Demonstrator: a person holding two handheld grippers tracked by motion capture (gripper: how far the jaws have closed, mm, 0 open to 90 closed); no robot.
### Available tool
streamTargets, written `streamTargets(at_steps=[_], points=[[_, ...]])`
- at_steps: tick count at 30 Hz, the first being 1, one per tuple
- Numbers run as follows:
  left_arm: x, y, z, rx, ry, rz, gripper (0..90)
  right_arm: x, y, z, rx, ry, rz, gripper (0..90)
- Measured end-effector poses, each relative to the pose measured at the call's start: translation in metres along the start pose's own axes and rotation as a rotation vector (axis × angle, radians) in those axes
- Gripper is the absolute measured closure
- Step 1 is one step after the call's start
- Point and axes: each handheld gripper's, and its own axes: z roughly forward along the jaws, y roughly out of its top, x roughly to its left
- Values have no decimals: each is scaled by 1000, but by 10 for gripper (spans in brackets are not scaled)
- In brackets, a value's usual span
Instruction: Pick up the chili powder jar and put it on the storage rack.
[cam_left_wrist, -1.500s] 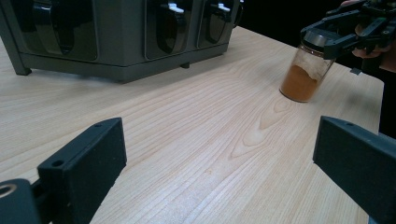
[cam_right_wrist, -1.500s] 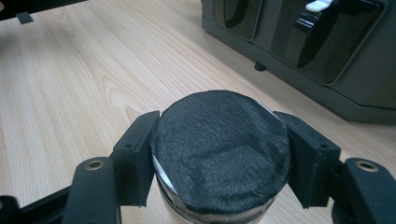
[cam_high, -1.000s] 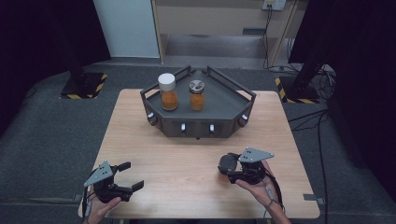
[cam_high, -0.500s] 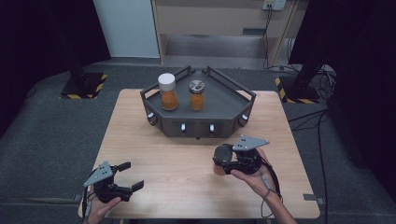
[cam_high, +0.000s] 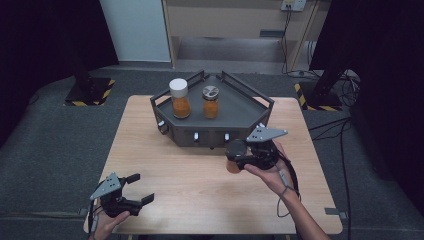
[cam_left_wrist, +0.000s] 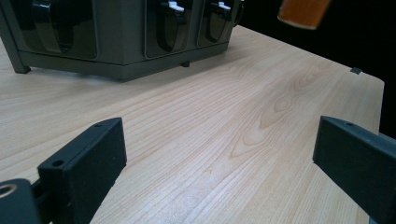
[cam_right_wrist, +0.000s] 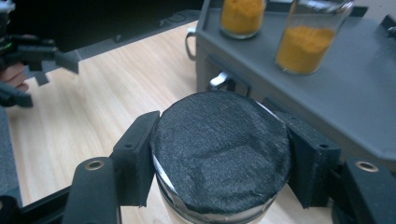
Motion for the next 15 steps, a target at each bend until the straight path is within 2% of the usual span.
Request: streamTargets(at_steps=[15], points=[[0,0,0,-1,1,-1,18,-19,55,2,-8,-86,38,348]])
